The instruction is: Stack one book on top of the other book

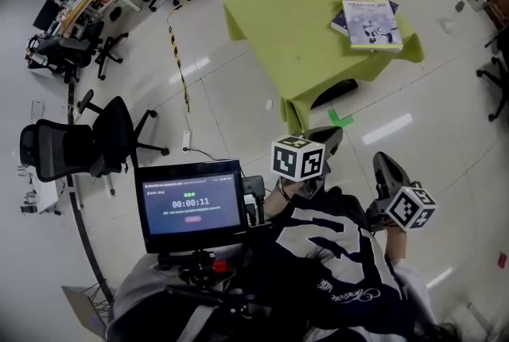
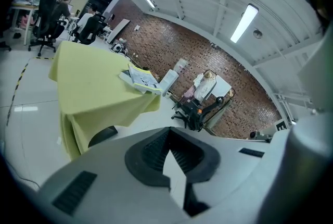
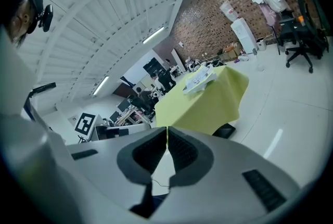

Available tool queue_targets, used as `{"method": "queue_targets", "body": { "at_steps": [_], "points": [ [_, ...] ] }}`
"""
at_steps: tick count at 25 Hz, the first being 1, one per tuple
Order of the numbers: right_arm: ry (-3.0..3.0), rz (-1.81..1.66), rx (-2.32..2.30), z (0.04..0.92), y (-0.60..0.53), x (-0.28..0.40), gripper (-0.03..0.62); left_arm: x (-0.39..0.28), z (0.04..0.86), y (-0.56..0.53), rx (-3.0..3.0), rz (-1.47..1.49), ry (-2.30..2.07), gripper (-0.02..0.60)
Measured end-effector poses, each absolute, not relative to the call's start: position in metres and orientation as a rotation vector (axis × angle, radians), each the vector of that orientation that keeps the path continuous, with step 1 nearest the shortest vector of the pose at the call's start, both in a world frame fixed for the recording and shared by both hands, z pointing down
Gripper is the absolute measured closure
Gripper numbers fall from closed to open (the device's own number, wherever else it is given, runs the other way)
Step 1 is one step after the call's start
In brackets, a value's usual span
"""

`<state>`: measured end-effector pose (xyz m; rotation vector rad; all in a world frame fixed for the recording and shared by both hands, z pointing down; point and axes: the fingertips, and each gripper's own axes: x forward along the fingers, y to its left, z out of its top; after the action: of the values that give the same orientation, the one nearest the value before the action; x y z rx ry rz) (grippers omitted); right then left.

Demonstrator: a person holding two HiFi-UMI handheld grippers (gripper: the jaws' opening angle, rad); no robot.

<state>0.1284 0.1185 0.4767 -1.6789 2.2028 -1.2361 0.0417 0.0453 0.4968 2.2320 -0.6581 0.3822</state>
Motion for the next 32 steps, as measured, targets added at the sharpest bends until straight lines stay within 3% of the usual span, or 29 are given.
{"method": "queue_targets", "body": {
  "at_steps": [10,32],
  "points": [
    [2.404,-1.270,-1.478,0.494,0.165,0.094,0.597,0.031,0.508,0.119,2.203,0.398,-0.741,0.577],
    [2.565,-1.193,-1.375,0.488,0.171,0.084,0.600,0.013,0.493,0.120,2.230,0.340,-0.879,0.577]
  ]
}}
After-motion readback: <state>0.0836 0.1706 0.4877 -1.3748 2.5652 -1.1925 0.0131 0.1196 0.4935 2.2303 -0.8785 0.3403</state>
